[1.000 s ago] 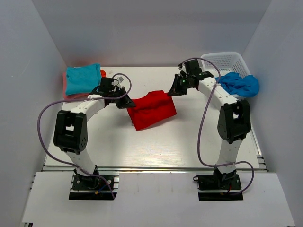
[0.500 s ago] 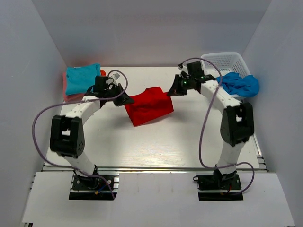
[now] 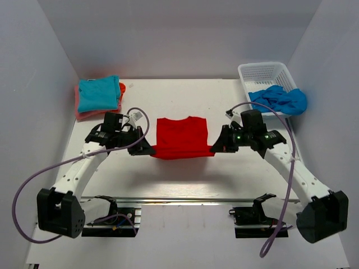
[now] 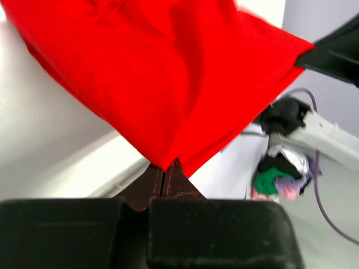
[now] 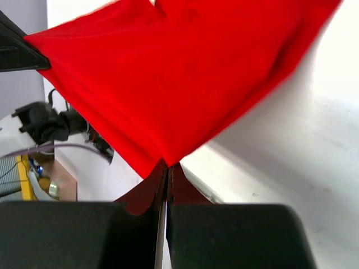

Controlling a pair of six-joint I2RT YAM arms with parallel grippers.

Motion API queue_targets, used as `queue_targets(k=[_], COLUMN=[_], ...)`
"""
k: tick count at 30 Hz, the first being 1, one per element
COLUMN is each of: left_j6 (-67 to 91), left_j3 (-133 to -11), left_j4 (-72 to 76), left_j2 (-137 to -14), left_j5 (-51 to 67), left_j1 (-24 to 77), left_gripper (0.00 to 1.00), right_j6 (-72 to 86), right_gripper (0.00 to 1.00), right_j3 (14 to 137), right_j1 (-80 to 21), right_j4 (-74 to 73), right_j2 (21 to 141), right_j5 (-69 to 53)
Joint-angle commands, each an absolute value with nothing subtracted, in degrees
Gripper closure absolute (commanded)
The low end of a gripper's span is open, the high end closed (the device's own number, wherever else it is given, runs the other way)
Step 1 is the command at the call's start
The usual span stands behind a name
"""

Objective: Fold and stack the t-shirts
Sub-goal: Fold the long partially folded tshirt into a neat square

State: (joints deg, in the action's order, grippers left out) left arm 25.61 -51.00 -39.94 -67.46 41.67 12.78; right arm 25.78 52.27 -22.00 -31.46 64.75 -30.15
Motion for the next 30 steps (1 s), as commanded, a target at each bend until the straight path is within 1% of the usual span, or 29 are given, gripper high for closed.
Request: queue_targets(k=[1,4,7,9,11,17,24,28,30], left_j6=[22.06,22.06,22.06,22.06,22.06,23.38,23.38,23.29,23.29], left_j3=[-50.89,-50.89,-52.28,-53.96,-56.33,-58.62,-63.18,-65.04,-66.44], left_j4=[-47.63,-47.64,-44.14,-42.55,-39.21,-30.95,-27.52,-25.4,-24.09], left_j2=[-62.15,-60.92,-61.52,-63.8,-65.56,-72.94,-82.33,-86.99,-88.85], left_j5=[43.59,45.35,45.35,45.35,44.13,45.61,45.01,44.38,44.38], left_j1=[12.3,12.3,12.3,12.3,12.3,11.78,11.16,11.16,10.55], left_gripper=[1.0,1.0,1.0,1.0,1.0,1.0,1.0,1.0,1.0], right_j6=[25.93,26.45,27.16,27.94,29.09,32.17,33.22,34.01,34.02], right_gripper=[1.0,1.0,1.0,1.0,1.0,1.0,1.0,1.0,1.0], right_j3=[52.38,51.68,51.76,53.78,55.62,60.46,64.07,64.95,67.4], right_j1=[-22.23,-22.5,-22.41,-22.24,-22.06,-21.45,-19.95,-18.64,-18.28], right_j4=[-34.71,-34.63,-32.08,-30.33,-29.97,-29.8,-28.66,-24.45,-23.91], right_j2=[59.51,58.18,60.72,61.87,64.15,68.19,76.19,80.58,83.83], right_j5=[-29.89,-29.79,-30.32,-29.45,-24.82,-18.29,-18.37,-20.13,-19.86])
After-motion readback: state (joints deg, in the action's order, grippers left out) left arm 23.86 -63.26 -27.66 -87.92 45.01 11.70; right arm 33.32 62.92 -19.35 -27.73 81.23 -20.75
